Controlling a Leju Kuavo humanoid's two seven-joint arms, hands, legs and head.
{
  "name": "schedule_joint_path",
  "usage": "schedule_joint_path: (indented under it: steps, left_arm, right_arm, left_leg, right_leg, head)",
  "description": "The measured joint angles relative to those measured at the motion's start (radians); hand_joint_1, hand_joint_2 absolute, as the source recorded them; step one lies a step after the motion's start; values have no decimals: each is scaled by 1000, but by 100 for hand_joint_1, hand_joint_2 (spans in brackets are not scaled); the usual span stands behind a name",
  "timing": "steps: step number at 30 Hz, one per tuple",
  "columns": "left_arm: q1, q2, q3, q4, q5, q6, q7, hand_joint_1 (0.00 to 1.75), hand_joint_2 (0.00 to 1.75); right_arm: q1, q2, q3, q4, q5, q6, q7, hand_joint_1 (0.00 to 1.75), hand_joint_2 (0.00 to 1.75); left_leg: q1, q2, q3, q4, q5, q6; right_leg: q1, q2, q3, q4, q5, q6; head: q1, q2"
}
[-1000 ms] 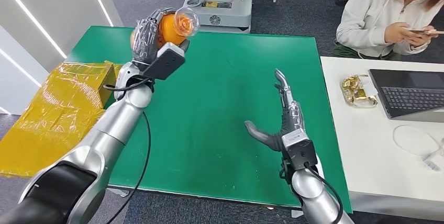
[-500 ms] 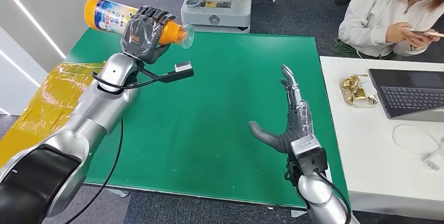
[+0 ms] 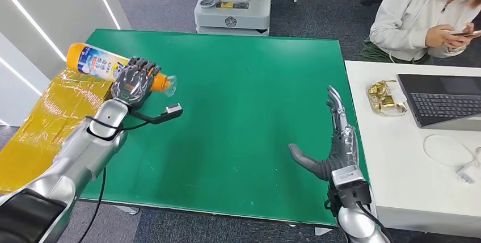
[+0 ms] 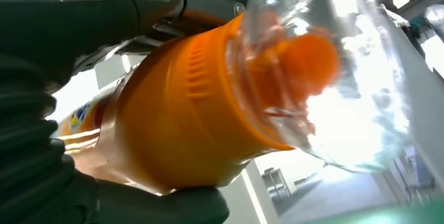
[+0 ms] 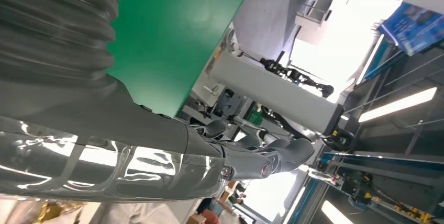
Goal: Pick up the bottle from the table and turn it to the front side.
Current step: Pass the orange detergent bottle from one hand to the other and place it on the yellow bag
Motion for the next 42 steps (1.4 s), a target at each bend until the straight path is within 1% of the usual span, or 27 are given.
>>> schedule_joint_path:
  steps: [2,6,11,15,18,21,24,29,30,33,34,42]
  left_arm:
    - [65,27,38,-27,-20,-15,4,175,175]
    - [162,79,114,-75,-27,-46,2,175,175]
    - [258,140,197,-106,-20,-84,1,175,175]
    - [320,167,252,-124,3,-98,-13,175,175]
    - [344,167,274,-125,12,-111,-40,175,175]
    - [349,158,278,-118,17,-112,-52,175,175]
    - [349,140,278,-108,20,-108,-58,175,175]
    - [352,97,278,-93,35,-105,-81,175,175]
    - [353,89,278,-91,42,-105,-90,155,175]
    - [353,71,277,-86,73,-106,-116,24,175]
    - [353,68,277,-83,84,-107,-123,0,175]
    - [328,46,277,-47,141,-102,-136,0,175]
  right_arm:
    - [24,0,-26,-12,15,6,1,0,175]
    - [82,0,-75,-45,45,8,5,0,175]
    - [158,3,-127,-94,87,8,10,0,175]
    - [206,17,-163,-128,115,15,14,0,175]
    - [228,28,-181,-151,130,26,17,0,175]
    - [234,40,-191,-165,138,34,22,0,175]
    - [234,50,-195,-170,146,43,23,0,175]
    - [227,62,-197,-171,155,49,30,0,175]
    - [224,64,-197,-171,156,51,32,0,175]
    - [212,67,-197,-167,156,60,36,0,175]
    - [209,68,-197,-165,156,61,37,0,175]
    - [188,71,-196,-142,155,64,33,0,175]
  left_leg:
    - [1,0,-1,0,0,-1]
    - [1,-1,-1,-1,-1,-2]
    - [1,-1,-2,-1,-1,-2]
    - [1,-1,-1,-1,-1,-2]
    - [1,-1,-2,-1,-1,-2]
    - [1,-1,-1,-1,-1,-2]
    - [1,-1,-1,0,-1,-2]
    - [1,-2,-2,0,-1,-2]
    - [1,-1,-2,0,-1,-2]
    - [1,-1,-1,0,-1,-2]
    - [1,-1,-1,0,-1,-2]
    - [1,-2,-1,0,-1,-2]
  right_leg:
    - [0,0,-1,0,0,0]
    - [1,-1,-1,0,-1,-1]
    - [1,-1,-1,0,-1,-1]
    - [1,-1,-1,0,-2,-2]
    - [1,-2,-1,-1,-2,-2]
    - [1,-2,-1,-1,-1,-2]
    - [0,-2,-1,-1,-1,-2]
    - [0,-2,-1,-1,-1,-2]
    - [0,-2,-1,-1,-1,-2]
    - [0,-2,-1,-1,-1,-2]
    - [0,-2,-1,-1,-1,-2]
    - [0,-2,0,0,-1,-2]
  head:
    - [0,0]
    - [0,0]
    - [0,0]
    - [0,0]
    - [0,0]
    - [0,0]
    - [0,0]
    - [0,0]
    - [0,0]
    - [0,0]
    - [0,0]
    - [0,0]
